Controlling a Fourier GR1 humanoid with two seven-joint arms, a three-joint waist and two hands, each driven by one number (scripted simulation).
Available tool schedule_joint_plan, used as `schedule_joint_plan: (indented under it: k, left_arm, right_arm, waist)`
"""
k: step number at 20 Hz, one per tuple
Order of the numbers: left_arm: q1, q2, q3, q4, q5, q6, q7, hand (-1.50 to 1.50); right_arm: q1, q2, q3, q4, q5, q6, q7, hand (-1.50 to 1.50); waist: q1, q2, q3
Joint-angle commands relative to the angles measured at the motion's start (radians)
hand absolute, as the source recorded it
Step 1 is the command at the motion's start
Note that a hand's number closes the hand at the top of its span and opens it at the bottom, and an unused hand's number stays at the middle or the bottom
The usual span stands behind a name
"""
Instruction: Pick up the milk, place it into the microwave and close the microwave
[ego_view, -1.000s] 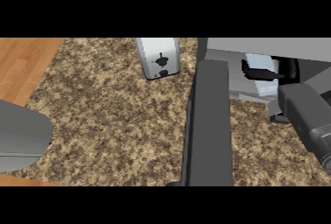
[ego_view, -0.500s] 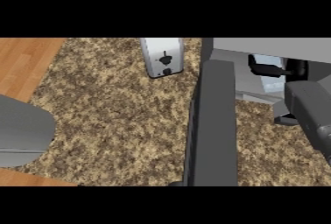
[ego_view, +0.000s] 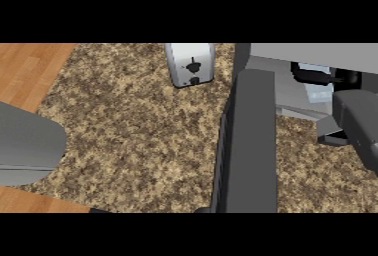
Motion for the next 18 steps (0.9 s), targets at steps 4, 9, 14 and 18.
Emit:
schedule_joint_plan:
  k: [4, 9, 14, 18]
  left_arm:
    - [-0.018, 0.016, 0.001, 0.014, -0.036, -0.002, 0.006, -1.5]
    - [-0.039, 0.018, -0.006, 0.021, -0.051, -0.007, 0.0, -1.5]
    - [-0.062, 0.01, -0.027, 0.036, -0.07, -0.013, -0.005, -1.5]
    - [-0.066, 0.022, -0.032, 0.049, -0.078, -0.02, 0.004, -1.5]
  right_arm:
    - [0.004, -0.014, -0.005, 0.003, -0.003, 0.014, -0.005, 1.5]
    - [-0.032, 0.016, -0.034, -0.006, -0.032, -0.023, 0.014, -1.5]
    - [-0.066, 0.068, -0.006, -0.007, -0.009, 0.13, 0.007, -1.5]
    - [-0.111, 0.106, 0.05, 0.021, 0.05, 0.053, 0.08, -1.5]
  waist:
    - [0.003, 0.009, 0.002]
    - [0.013, 0.004, 0.003]
    - [0.016, 0.001, -0.002]
    - [0.036, -0.004, -0.007]
